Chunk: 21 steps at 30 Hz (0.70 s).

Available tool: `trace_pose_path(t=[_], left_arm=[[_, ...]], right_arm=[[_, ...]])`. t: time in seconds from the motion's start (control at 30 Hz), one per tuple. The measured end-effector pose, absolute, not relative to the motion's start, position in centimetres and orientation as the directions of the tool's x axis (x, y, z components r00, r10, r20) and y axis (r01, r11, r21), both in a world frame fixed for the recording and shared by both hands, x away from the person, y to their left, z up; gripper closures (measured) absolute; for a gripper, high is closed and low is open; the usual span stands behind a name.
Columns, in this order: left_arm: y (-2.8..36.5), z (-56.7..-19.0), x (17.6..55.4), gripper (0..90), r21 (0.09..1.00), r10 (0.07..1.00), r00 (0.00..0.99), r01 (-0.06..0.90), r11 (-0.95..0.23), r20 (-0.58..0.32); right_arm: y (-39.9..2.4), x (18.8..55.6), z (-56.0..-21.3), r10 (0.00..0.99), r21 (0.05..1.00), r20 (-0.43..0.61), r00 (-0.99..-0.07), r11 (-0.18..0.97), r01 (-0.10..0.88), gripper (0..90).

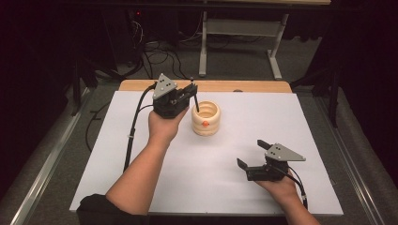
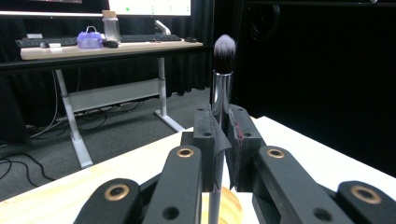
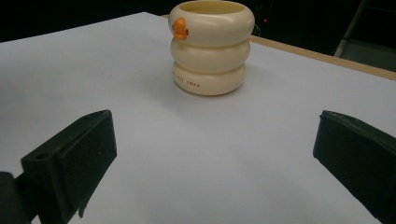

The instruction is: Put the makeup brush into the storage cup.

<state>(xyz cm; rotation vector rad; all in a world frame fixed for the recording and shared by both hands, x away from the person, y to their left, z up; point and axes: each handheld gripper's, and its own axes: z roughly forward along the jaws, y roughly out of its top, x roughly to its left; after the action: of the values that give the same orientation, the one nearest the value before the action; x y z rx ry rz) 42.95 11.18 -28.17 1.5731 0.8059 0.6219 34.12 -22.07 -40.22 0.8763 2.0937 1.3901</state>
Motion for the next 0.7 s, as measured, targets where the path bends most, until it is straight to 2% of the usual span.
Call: trace_pose_path(t=[0.7], left_arm=[[10.1,-29.4,44.6,83.5,0.980,0.791,0.607,0.191,-0.060,-0.069]], right_arm=[[-21.9,34.1,-40.3,0.726,0.931,-0.045,-0.687,0.279,0.235,0.8]])
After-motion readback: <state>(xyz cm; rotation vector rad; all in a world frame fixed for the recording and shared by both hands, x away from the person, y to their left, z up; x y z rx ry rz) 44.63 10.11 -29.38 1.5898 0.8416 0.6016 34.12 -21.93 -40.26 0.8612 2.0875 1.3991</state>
